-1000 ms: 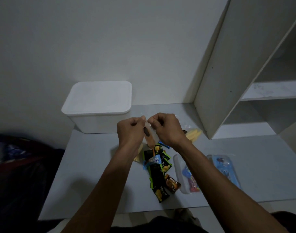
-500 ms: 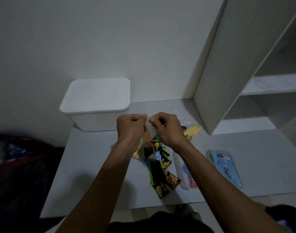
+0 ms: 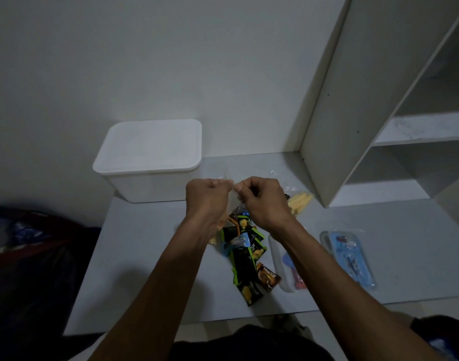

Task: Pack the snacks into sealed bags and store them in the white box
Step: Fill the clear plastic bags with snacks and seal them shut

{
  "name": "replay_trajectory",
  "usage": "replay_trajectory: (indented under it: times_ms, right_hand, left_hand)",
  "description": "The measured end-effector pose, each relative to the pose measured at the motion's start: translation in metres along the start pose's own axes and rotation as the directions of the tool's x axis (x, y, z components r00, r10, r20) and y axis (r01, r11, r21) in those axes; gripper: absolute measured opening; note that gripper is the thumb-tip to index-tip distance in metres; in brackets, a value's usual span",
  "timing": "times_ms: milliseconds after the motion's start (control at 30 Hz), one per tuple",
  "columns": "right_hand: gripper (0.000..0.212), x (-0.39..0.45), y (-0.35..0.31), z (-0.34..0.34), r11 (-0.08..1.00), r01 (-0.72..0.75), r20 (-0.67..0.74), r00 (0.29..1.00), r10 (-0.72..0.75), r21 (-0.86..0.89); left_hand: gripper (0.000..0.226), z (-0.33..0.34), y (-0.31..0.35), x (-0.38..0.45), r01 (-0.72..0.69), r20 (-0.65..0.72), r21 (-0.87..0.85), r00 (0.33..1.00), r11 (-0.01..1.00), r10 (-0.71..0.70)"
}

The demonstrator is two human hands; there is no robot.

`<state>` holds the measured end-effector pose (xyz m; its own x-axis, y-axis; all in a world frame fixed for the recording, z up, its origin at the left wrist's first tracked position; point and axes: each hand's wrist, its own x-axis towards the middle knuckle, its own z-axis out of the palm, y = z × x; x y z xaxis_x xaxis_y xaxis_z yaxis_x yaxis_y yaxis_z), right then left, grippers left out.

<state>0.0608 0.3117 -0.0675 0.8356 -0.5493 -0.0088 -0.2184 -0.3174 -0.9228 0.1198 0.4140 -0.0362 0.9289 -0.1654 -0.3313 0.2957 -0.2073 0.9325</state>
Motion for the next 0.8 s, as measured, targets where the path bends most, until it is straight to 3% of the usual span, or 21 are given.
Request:
replay_trajectory:
  times_ms: [333, 533, 667, 800]
  right_hand:
    - [0.029, -0.007, 0.002, -0.001, 0.992, -0.091, -0.031, 0.995, 0.094, 0.089]
    - [0.017, -0.027, 0.008, -0.002, 0.993, 0.011, -0.057, 0.998, -0.004, 0.115]
    - [0.007, -0.031, 0.02, 0.006, 0.99, 0.14, -0.245, 0.96, -0.133, 0.011]
    - [0.009, -0.025, 0.02, 0.002, 0.987, 0.149, -0.337, 0.934, -0.12, 0.06]
  left_hand:
    - [0.006, 0.004, -0.003, -0.007, 0.105, 0.023, -0.078, 0.994, 0.991, -0.103]
    - [0.002, 0.007, -0.003, -0.005, 0.15, 0.015, -0.177, 0.989, 0.973, -0.15]
    - [0.006, 0.008, -0.003, -0.004, 0.15, 0.012, -0.187, 0.988, 0.971, -0.151]
    - [0.014, 0.007, -0.008, -0.003, 0.066, -0.01, -0.19, 0.998, 0.98, -0.069]
